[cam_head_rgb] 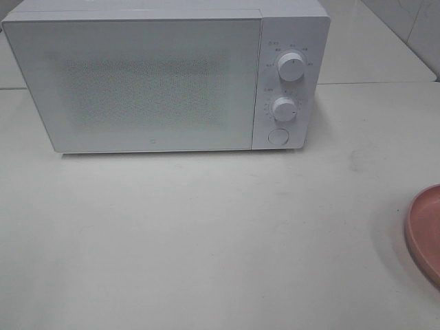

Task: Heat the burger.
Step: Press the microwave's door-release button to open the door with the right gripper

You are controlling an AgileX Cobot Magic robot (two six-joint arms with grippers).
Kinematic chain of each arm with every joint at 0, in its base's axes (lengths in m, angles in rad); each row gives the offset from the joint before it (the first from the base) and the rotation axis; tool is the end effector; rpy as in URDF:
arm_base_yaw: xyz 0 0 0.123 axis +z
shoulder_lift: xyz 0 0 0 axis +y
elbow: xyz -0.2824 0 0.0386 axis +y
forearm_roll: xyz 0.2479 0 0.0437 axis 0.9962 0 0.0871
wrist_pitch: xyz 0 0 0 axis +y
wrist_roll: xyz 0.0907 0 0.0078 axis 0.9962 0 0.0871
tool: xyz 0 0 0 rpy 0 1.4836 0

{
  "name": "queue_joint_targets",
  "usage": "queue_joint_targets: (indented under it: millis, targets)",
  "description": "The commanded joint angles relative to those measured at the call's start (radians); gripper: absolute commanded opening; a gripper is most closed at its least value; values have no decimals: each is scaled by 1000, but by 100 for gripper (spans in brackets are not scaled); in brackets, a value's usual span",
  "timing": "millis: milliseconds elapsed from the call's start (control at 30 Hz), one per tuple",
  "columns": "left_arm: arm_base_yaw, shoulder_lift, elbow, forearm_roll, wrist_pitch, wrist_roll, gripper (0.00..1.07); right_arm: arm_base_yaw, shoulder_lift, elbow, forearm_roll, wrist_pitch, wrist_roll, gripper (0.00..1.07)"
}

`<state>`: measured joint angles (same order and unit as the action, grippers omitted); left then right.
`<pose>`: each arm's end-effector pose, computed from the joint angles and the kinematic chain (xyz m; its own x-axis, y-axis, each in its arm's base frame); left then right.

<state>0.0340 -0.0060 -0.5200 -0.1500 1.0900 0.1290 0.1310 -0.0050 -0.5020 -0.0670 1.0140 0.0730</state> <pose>-0.0095 -0.0124 0.2810 -0.4488 0.0434 -0.8926 0.1110 0.9938 -0.0074 -0.0034 -0.0057 0.2817 -0.4059 -0.0157 -0.9138 -0.0637 0.9979 0.0112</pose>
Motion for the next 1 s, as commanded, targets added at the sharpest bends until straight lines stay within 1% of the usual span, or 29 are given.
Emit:
queue_joint_targets:
  millis: [33, 433, 533, 567, 667, 733, 800, 900, 1000]
  targets:
    - [-4, -25, 2, 0, -18, 0, 96, 0, -26, 3, 2, -17, 10, 75]
    - [-4, -25, 2, 0, -18, 0, 96, 0, -26, 4, 2, -18, 10, 75]
    - [-4, -25, 2, 0, -18, 0, 96, 0, -20, -10, 2, -29, 10, 75]
    - [-4, -25, 2, 0, -18, 0, 96, 0, -1, -28, 2, -39, 10, 75]
    - [-4, -25, 2, 0, -18, 0, 96, 0, 39, -39, 1, -64, 10, 75]
    - [-4, -25, 2, 0, -18, 0, 96, 0, 53, -39, 1, -77, 10, 75]
    - [-4, -25, 2, 0, -18, 0, 96, 0, 112, -39, 1, -127, 10, 75]
    - [-4, -25, 2, 0, -18, 0, 96, 0, 157, -39, 1, -166, 10, 75]
    - [-4, -25, 2, 0, -18, 0, 96, 0, 172, -39, 1, -178, 10, 75]
